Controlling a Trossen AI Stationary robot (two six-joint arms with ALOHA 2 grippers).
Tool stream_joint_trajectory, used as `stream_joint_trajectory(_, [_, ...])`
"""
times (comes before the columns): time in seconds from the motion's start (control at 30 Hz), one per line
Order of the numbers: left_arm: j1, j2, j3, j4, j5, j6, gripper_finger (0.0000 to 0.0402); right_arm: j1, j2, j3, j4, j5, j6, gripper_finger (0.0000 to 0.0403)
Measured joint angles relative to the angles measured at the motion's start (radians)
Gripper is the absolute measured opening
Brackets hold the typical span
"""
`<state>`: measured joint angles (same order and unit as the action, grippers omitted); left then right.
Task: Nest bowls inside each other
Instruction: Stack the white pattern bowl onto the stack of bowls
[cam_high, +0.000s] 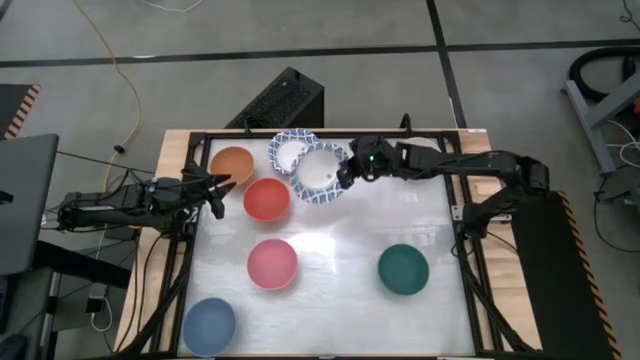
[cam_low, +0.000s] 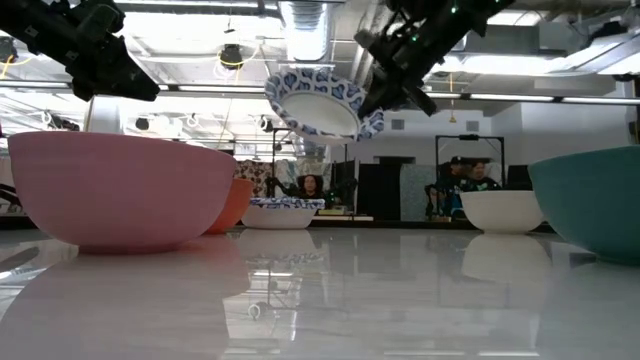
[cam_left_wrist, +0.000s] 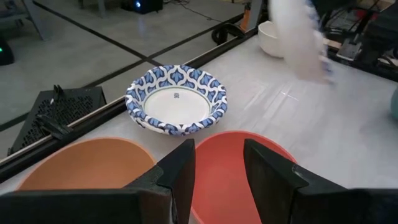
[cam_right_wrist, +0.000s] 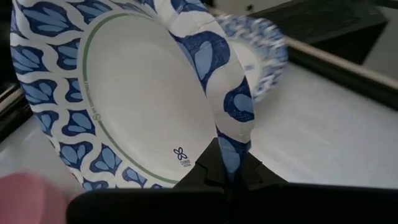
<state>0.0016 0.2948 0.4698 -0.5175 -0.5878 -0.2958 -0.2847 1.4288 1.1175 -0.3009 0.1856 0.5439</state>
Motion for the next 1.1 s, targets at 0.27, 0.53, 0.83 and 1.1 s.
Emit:
stream_joint_trajectory(0.27, [0.0,0.0,0.0,0.0,-0.029,0.021,0.0126,-0.133,0.0,0.0,0.062,-0.081,0.004,0.0011])
stream_joint_trajectory(0.53, [0.0,0.0,0.0,0.0,-0.029,-0.023,0.0126,-0.218,0.01,0.001,0.111,-0.161,-0.052,0.0011])
stream_joint_trajectory(0.83, [0.0,0.0,0.0,0.0,-0.027,-0.114,0.0126,-0.264,0.225,0.115,0.121,-0.351,-0.116,0.0011])
stream_joint_trajectory(1.1, [0.0,0.0,0.0,-0.032,-0.022,-0.071,0.0126,-0.234,0.474,0.442,-0.086,-0.396,-0.236,0.0011])
